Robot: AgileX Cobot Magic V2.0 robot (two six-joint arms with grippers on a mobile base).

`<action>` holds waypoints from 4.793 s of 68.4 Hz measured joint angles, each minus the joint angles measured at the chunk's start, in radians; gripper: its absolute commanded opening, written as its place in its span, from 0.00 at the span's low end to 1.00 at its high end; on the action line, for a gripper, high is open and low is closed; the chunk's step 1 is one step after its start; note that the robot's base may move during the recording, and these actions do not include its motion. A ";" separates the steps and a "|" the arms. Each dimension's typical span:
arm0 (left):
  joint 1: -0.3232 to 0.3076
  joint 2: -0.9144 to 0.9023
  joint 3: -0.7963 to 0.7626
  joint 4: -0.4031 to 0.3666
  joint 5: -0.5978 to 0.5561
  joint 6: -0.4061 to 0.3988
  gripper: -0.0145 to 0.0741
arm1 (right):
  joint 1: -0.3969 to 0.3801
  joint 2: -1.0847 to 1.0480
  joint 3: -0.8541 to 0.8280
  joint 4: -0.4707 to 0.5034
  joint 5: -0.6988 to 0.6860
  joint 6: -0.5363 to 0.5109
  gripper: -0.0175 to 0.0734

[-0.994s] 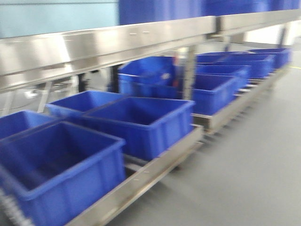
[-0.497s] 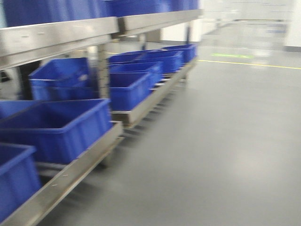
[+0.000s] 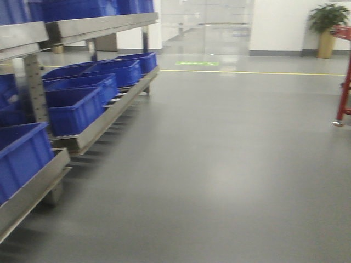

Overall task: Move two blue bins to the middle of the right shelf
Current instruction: 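Drive along the aisle holding the teal bin in both grippers, then turn the base toward the other bin rack and approach it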

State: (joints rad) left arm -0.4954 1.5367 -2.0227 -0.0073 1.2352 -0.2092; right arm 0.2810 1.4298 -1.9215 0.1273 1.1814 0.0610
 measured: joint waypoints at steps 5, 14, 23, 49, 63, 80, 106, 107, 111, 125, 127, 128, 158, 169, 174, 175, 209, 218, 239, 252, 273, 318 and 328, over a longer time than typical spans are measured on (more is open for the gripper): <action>0.000 0.000 0.000 0.000 0.000 0.000 0.04 | 0.000 0.000 0.000 0.000 0.000 0.000 0.02; 0.000 0.000 0.000 0.000 0.000 0.000 0.04 | 0.000 0.000 0.000 0.000 0.000 0.000 0.02; 0.000 0.000 0.000 0.000 0.000 0.000 0.04 | 0.000 0.000 0.000 0.000 0.000 0.000 0.02; 0.000 0.000 0.000 0.000 0.000 0.000 0.04 | 0.000 0.000 0.000 0.000 0.000 0.000 0.02; 0.000 0.000 0.000 0.000 0.000 0.000 0.04 | 0.000 0.000 0.000 0.000 0.000 0.000 0.02; 0.000 0.000 0.000 0.000 0.000 0.000 0.04 | 0.000 0.000 0.000 0.000 0.000 0.000 0.02; 0.000 0.000 0.000 0.000 0.001 0.000 0.04 | 0.000 0.000 0.000 0.000 0.000 0.000 0.02; 0.000 0.000 0.000 0.000 0.001 0.000 0.04 | 0.000 0.000 0.000 0.000 0.000 0.000 0.02; 0.000 0.000 0.000 0.000 0.001 0.000 0.04 | 0.000 0.000 0.000 0.000 0.000 0.000 0.02; 0.000 0.000 0.000 0.000 0.001 0.000 0.04 | 0.000 0.000 0.000 0.000 0.000 0.000 0.02; 0.000 0.000 0.000 0.000 0.001 0.000 0.04 | 0.000 0.000 0.000 0.000 0.000 0.000 0.02; 0.000 0.000 0.000 0.000 0.001 0.000 0.04 | 0.000 0.000 0.000 0.000 0.000 0.000 0.02; 0.000 0.000 0.000 0.000 0.001 0.000 0.04 | 0.000 0.000 0.000 0.000 0.000 0.000 0.02; 0.000 0.000 0.000 0.000 0.001 0.000 0.04 | 0.000 0.000 0.000 0.000 0.000 0.000 0.02; 0.000 0.000 0.000 0.000 0.001 0.000 0.04 | 0.000 0.000 0.000 0.000 0.000 0.000 0.02; 0.000 0.000 0.000 0.000 0.001 0.000 0.04 | 0.000 0.000 0.000 0.000 0.000 0.000 0.02; 0.000 0.000 0.000 0.000 0.001 0.000 0.04 | 0.000 0.000 0.000 0.000 0.000 0.000 0.02; 0.000 0.000 0.000 0.000 0.001 0.000 0.04 | 0.000 0.000 0.000 0.000 0.000 0.000 0.02; 0.000 0.000 0.000 0.000 -0.002 0.000 0.04 | 0.000 0.000 0.000 0.000 0.000 0.000 0.02; 0.000 0.000 0.000 0.002 -0.077 0.000 0.04 | 0.000 0.000 0.000 -0.008 -0.013 0.000 0.02; 0.000 0.000 0.000 0.018 -0.263 0.013 0.04 | 0.000 0.000 0.000 -0.018 -0.040 0.002 0.02; 0.000 0.003 0.002 0.043 -0.519 0.041 0.04 | 0.000 0.000 -0.002 -0.012 -0.053 0.011 0.02; 0.000 0.004 0.002 0.045 -0.524 0.041 0.04 | 0.000 0.000 -0.002 -0.010 -0.053 0.012 0.02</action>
State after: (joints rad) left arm -0.4954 1.5406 -2.0209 0.0377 0.7112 -0.1677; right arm 0.2810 1.4298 -1.9234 0.1173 1.1281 0.0733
